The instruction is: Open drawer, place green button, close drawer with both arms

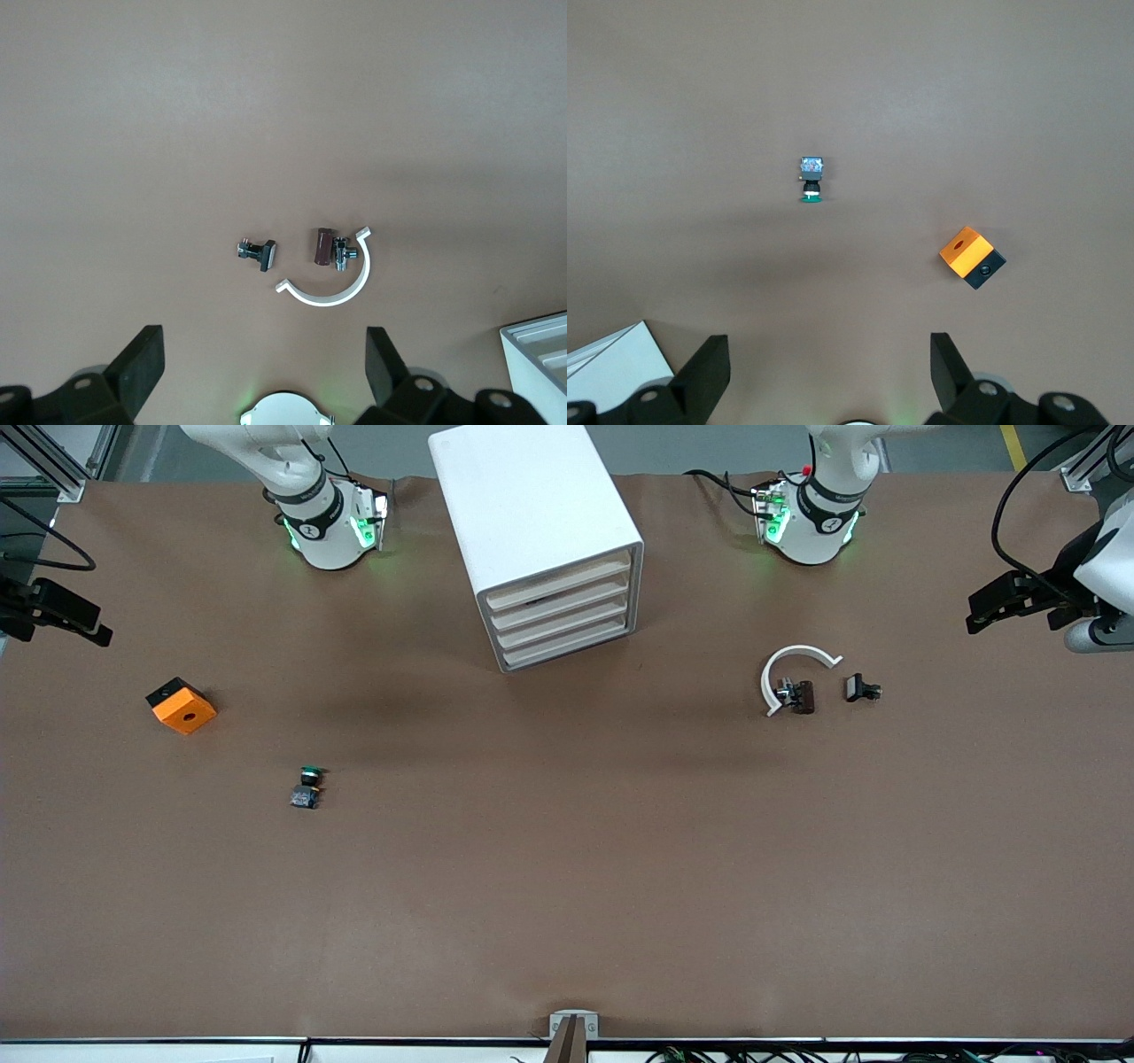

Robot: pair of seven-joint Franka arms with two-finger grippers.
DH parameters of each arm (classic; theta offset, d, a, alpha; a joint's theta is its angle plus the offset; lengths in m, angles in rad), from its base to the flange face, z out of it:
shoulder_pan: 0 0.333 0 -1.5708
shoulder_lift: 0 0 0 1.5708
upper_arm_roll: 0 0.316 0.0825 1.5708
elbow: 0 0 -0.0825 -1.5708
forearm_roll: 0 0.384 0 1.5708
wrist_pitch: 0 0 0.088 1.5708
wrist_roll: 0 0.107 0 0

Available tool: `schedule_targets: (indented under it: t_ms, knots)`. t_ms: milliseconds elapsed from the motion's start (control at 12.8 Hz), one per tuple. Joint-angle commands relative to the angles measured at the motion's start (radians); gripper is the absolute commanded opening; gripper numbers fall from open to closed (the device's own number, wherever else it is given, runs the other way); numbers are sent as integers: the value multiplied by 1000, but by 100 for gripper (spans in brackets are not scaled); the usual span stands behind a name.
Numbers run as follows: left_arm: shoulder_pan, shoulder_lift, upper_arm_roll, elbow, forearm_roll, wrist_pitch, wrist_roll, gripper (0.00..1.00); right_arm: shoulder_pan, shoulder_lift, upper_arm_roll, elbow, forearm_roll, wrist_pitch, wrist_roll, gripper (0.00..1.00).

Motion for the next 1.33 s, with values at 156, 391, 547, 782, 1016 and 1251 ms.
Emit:
schedule_targets:
  t_ms: [156, 391, 547, 782, 1016, 1251]
  knots:
    - [-2, 1, 0, 14, 17, -15, 30, 100, 0, 2, 4, 17, -21, -3, 9, 100]
    - [4, 47, 1, 46, 17, -15, 30, 100, 0, 0, 3, 17, -21, -3, 7, 100]
    - [-2, 87, 0, 58, 15, -15, 6, 100, 0, 0, 3, 17, -21, -3, 9, 100]
    - [-16, 174, -12, 63, 3, 7, -133, 100, 0, 0, 3, 17, -21, -3, 9, 100]
    - [-57, 292, -12, 61, 3, 72, -284, 100, -1, 2, 3, 17, -21, -3, 9, 100]
    - [-83, 381, -14, 63, -64, 96, -530, 100, -3, 2, 4, 17, -12, -1, 16, 100]
